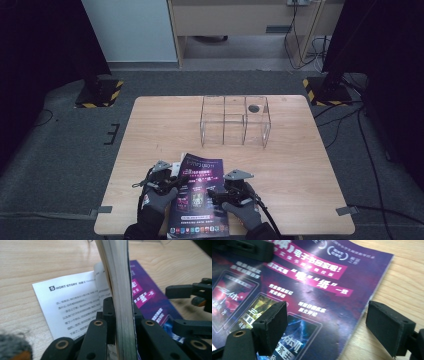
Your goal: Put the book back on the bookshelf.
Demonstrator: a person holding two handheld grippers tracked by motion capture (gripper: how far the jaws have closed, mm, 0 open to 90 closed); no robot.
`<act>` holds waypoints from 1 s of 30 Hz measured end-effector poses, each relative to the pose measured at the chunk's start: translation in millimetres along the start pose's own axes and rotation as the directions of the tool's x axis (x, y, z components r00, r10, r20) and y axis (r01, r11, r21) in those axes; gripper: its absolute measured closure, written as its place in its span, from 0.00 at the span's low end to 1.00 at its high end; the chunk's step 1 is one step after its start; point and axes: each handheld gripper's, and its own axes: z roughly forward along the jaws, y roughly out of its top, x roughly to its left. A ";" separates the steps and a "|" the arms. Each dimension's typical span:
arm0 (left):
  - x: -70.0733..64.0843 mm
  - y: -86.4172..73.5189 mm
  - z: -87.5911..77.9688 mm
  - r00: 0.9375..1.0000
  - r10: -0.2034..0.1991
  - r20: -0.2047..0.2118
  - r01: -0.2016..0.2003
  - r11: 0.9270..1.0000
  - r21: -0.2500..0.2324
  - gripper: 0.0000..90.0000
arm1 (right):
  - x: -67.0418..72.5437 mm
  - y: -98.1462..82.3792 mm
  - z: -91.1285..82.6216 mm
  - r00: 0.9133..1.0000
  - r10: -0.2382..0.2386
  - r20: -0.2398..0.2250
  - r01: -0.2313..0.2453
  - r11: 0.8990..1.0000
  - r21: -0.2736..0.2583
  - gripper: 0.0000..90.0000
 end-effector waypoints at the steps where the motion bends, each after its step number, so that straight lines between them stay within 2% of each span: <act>1: -0.2 0.6 -1.8 1.000 -0.011 0.015 0.011 1.000 -0.008 0.91 | -2.0 0.5 -1.3 1.000 0.004 -0.001 -0.004 1.000 -0.005 0.20; 2: -0.7 1.2 -2.8 1.000 -0.013 0.023 0.013 1.000 -0.014 0.92 | -3.8 1.1 -3.6 1.000 0.022 -0.002 -0.022 1.000 -0.007 0.20; 11: -8.8 7.8 -12.3 0.996 -0.017 0.089 0.023 0.997 -0.068 0.92 | -15.2 5.4 -11.2 0.998 0.055 -0.021 -0.055 0.998 -0.026 0.19; 18: -17.9 13.4 -22.5 0.987 0.010 0.162 0.011 0.991 -0.130 0.92 | -18.6 6.6 -14.1 0.997 0.069 -0.040 -0.071 0.997 -0.040 0.19; 22: -22.6 15.9 -28.8 0.981 0.027 0.192 0.004 0.987 -0.159 0.92 | -21.0 8.1 -16.7 0.994 0.084 -0.070 -0.087 0.995 -0.055 0.18; 27: -24.5 17.8 -34.4 0.978 0.041 0.205 -0.002 0.982 -0.187 0.92 | -23.4 9.1 -17.9 0.987 0.102 -0.121 -0.111 0.991 -0.070 0.18; 30: -25.2 18.7 -35.6 0.976 0.050 0.212 -0.007 0.980 -0.199 0.92 | -23.2 8.9 -15.6 0.980 0.107 -0.170 -0.119 0.991 -0.063 0.18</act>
